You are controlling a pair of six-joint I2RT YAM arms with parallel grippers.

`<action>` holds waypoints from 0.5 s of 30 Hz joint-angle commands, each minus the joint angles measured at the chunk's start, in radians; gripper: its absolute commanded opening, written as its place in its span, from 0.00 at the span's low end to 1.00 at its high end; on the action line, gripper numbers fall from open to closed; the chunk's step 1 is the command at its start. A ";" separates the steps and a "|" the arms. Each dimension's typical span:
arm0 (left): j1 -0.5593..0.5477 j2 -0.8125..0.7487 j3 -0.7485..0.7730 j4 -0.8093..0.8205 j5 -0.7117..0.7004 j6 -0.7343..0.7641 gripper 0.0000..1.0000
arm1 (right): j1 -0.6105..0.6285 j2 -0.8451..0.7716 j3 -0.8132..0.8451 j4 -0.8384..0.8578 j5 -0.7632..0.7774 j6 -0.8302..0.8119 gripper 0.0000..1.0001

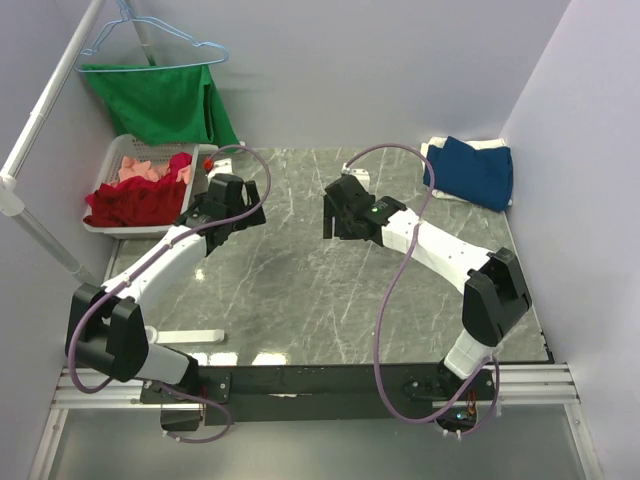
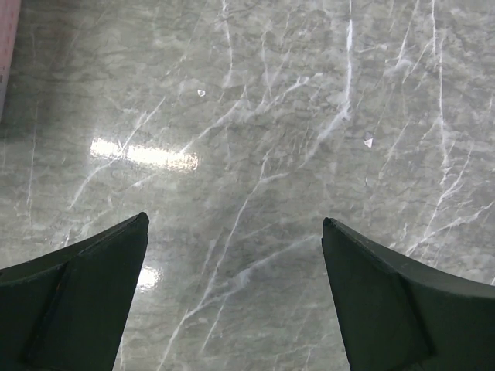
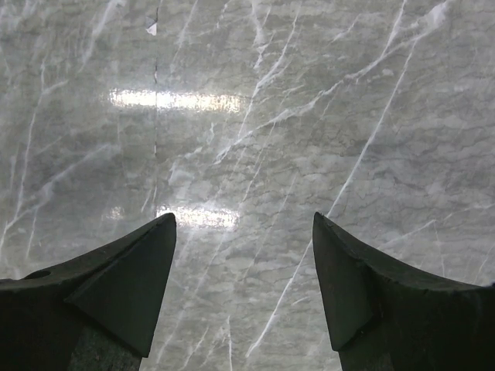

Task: Fold and stack the t-shirts
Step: Grab the tshirt from the pile

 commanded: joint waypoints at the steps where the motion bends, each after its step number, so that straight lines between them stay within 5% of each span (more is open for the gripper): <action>1: -0.009 -0.043 0.020 0.033 -0.041 0.000 0.99 | 0.005 0.013 0.053 0.013 0.003 -0.016 0.78; 10: -0.008 0.001 0.095 -0.062 -0.282 -0.067 0.99 | 0.005 0.015 0.047 0.018 0.003 -0.017 0.78; 15: 0.110 0.089 0.213 -0.187 -0.328 -0.213 0.95 | 0.005 0.015 0.037 0.013 0.004 -0.017 0.78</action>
